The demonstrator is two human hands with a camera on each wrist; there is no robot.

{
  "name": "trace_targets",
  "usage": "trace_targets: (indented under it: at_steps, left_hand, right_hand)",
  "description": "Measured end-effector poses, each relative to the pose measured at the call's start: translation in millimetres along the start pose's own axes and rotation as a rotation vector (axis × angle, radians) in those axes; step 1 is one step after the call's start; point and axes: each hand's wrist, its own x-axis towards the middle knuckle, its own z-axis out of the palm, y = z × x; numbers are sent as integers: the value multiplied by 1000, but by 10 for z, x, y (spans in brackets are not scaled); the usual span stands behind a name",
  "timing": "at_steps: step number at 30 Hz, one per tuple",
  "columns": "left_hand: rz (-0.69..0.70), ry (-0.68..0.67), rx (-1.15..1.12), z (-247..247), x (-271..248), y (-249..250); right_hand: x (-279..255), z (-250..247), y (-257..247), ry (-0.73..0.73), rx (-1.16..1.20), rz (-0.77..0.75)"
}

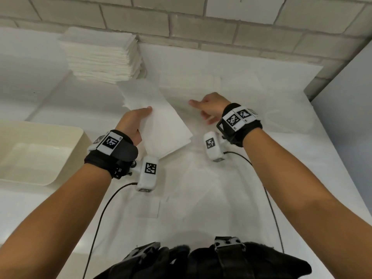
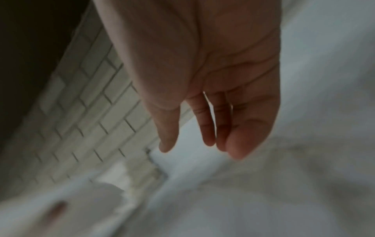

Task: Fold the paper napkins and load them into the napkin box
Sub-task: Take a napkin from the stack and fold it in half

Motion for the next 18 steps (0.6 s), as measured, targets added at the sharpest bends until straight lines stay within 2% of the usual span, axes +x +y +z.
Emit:
trace_targets:
  at_steps: [2,4,11,13,17,18]
  left_hand:
    - [13,37,-4,-59,4,37]
    - [19,61,5,-90,12,62]
    - [-6,56,31,-43,-49,35]
    - [-2,52,31,-35,-67,29]
    - [-1,41,28,-24,-98,35]
    - [-3,43,30,-25,-103,32]
  right_hand:
    - [46,-18,182,64,-296,120]
    - [47,62,289,16,-410,185]
    - [108,92,283,6,-355,220]
    - [85,136,262,16,-449,159]
    - [37,320,122,-21,-587,-169]
    - [34,341,103,-2,-594,-156]
